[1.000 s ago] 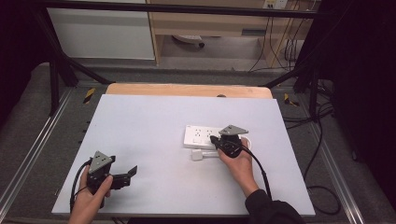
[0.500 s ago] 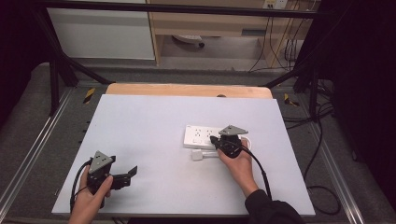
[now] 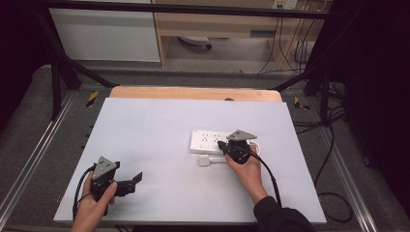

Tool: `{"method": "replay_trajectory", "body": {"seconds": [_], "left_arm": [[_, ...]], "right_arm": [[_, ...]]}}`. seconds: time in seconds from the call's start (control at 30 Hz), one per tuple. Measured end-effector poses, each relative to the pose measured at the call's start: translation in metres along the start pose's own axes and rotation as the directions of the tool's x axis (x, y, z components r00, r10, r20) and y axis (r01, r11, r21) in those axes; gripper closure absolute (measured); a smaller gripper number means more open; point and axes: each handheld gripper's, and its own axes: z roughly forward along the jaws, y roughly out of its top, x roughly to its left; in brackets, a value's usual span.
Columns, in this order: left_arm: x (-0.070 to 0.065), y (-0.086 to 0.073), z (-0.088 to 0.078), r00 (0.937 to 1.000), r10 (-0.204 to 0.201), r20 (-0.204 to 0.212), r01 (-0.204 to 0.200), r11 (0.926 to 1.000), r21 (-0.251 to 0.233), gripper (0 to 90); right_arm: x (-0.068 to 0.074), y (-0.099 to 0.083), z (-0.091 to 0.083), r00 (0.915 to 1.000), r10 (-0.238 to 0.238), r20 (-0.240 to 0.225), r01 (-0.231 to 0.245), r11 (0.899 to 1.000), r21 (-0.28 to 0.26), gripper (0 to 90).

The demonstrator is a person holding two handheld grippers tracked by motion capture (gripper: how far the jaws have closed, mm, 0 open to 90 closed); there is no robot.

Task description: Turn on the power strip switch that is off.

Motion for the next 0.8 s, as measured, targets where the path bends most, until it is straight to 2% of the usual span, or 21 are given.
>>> {"method": "replay_trajectory", "body": {"seconds": [0.8], "left_arm": [[-0.0003, -0.0004, 0.0005, 1.0, 0.0, 0.0, 0.0, 1.0, 0.002, 6.4]], "right_arm": [[0.0007, -0.0005, 0.0004, 0.9999, -0.01, -0.005, 0.01, 1.0, 0.0, 90.0]]}}
